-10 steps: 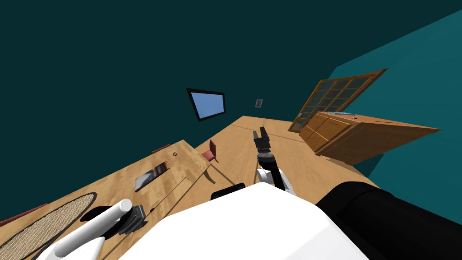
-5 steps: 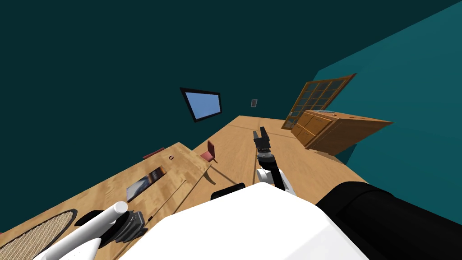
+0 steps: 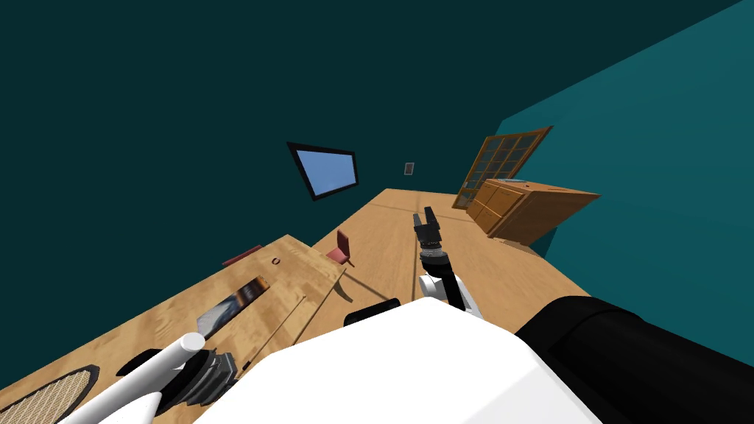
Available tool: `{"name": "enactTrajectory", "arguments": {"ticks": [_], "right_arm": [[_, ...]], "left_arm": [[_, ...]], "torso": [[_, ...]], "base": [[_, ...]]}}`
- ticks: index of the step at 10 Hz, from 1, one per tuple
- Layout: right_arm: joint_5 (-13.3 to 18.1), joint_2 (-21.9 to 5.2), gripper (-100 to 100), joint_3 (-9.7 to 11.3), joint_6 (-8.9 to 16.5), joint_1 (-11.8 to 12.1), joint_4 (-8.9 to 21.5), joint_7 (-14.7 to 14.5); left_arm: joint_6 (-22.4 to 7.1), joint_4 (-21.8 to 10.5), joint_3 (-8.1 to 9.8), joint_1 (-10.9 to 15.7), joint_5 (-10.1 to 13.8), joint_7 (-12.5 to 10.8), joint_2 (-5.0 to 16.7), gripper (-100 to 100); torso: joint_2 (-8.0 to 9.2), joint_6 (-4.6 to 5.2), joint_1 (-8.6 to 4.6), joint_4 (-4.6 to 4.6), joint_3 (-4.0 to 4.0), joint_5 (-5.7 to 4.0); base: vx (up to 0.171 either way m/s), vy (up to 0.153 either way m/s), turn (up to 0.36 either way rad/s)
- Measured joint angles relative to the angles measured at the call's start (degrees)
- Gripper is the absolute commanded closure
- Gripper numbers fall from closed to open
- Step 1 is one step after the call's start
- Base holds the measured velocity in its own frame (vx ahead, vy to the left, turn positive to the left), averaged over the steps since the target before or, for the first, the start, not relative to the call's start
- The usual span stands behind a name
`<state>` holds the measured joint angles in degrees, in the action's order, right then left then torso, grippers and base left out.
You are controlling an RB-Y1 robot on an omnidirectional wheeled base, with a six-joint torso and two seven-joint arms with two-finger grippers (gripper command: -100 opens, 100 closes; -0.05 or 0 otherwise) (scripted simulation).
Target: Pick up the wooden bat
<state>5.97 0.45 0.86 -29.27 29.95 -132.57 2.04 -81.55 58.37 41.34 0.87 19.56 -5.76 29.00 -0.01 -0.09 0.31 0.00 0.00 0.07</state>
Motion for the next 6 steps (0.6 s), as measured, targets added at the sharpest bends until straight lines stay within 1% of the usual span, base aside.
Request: {"name": "enactTrajectory", "arguments": {"ticks": [1, 2, 3, 4, 6], "right_arm": [[0.00, 0.00, 0, 0.00, 0.00, 0.00, 0.00, 0.00], [0.00, 0.00, 0, 0.00, 0.00, 0.01, 0.00, 0.00], [0.00, 0.01, 0, 0.00, 0.00, 0.00, 0.00, 0.00], [0.00, 0.01, 0, 0.00, 0.00, 0.01, 0.00, 0.00], [0.00, 0.00, 0, 0.00, 0.00, 0.01, 0.00, 0.00]], "left_arm": [[-1.12, -0.26, 0.33, 0.13, 0.08, -0.07, -0.13, -100], [-1.40, -0.27, 0.36, 0.15, 0.09, -0.11, -0.14, 0], [-1.37, -0.26, 0.36, 0.14, 0.09, -0.10, -0.14, -100], [-0.81, -0.33, 0.08, -0.07, 0.03, -0.17, -0.64, -100], [1.18, -2.05, -0.51, 0.21, -0.16, -0.12, -1.10, -100]], "torso": [[0.01, 0.00, 0.02, 0.00, 0.00, 0.01], [-0.01, -0.02, -0.10, 0.00, -0.01, -0.01], [-0.03, -0.02, -0.21, -0.01, -0.02, -0.04], [-0.05, -0.03, -0.20, -0.01, -0.03, -0.04], [-0.07, -0.02, -0.19, -0.02, -0.04, -0.03]], "base": [[-0.006, 0.037, -0.029], [-0.001, 0.007, 0.004], [0.004, 0.017, 0.021], [0.006, 0.021, 0.016], [0.008, 0.023, 0.016]]}}
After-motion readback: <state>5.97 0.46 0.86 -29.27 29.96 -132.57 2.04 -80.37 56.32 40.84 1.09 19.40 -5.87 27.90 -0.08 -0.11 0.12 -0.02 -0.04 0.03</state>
